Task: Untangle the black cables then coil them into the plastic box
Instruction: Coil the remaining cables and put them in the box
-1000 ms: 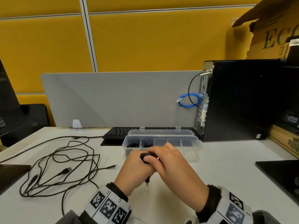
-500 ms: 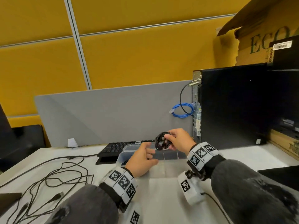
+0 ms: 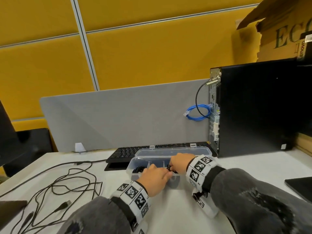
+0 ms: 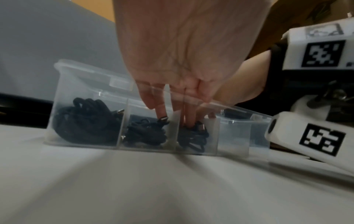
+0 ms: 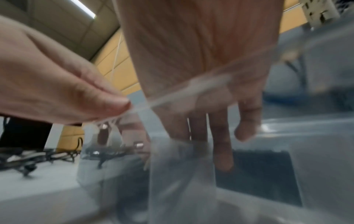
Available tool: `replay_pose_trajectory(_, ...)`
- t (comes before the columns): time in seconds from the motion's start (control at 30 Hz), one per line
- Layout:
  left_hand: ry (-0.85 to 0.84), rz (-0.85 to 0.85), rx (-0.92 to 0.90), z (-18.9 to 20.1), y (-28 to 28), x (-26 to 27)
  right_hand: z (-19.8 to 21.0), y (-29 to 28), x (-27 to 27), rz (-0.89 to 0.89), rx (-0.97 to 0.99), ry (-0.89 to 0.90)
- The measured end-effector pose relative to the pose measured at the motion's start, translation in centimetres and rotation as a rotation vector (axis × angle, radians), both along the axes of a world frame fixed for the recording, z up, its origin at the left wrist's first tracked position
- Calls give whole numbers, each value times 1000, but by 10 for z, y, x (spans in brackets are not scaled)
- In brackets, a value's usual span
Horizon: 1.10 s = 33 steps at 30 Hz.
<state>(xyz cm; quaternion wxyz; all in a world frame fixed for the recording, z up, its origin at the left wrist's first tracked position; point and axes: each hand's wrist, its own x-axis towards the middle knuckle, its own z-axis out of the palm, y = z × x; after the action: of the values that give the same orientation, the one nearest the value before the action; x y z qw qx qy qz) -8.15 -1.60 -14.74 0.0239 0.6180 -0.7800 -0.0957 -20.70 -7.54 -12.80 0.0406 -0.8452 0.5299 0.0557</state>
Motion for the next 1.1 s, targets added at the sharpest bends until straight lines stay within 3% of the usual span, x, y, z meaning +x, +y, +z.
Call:
replay_pose_trajectory(0.13, -17, 1, 23, 4, 2, -3, 2, 1, -6, -20, -112, -183)
replay_pose_trajectory(0.27, -12, -3, 50, 6, 6, -5, 1, 5, -4, 13, 29, -78)
replay_pose_trajectory(0.33, 66, -23, 65, 7, 7, 1, 10, 9, -3, 1, 40, -64)
replay_pose_trajectory(0.4, 216, -33, 21, 15, 15, 11, 23, 14, -2, -34, -67, -115)
replay_pose_trajectory(0.47, 344, -4, -65, 28, 29, 32, 35, 24, 8, -53, -137, -452)
replay_pose_trajectory(0.57, 442, 164, -187, 48, 53, 82, 53, 50, 38, -86, 164, -1175)
replay_pose_trajectory(0.63, 517, 347, -204, 55, 69, 122, 60, 74, 65, -103, 414, -1294)
replay_pose_trajectory(0.7, 543, 498, -195, 58, 87, 158, 56, 93, 95, -41, 570, -1116)
replay_pose_trajectory(0.77, 515, 584, -167, 57, 104, 184, 44, 107, 124, 104, 591, -742)
replay_pose_trajectory(0.83, 459, 606, -79, 53, 119, 200, 29, 117, 146, 264, 440, -311)
replay_pose_trajectory(0.9, 398, 576, 31, 49, 132, 209, 21, 128, 160, 332, 311, -66)
replay_pose_trajectory(1.03, 233, 400, 134, 45, 152, 210, 10, 140, 178, 381, 259, 95)
replay_pose_trajectory(1.1, 259, 287, 167, 41, 156, 203, 10, 138, 179, 347, 324, -1)
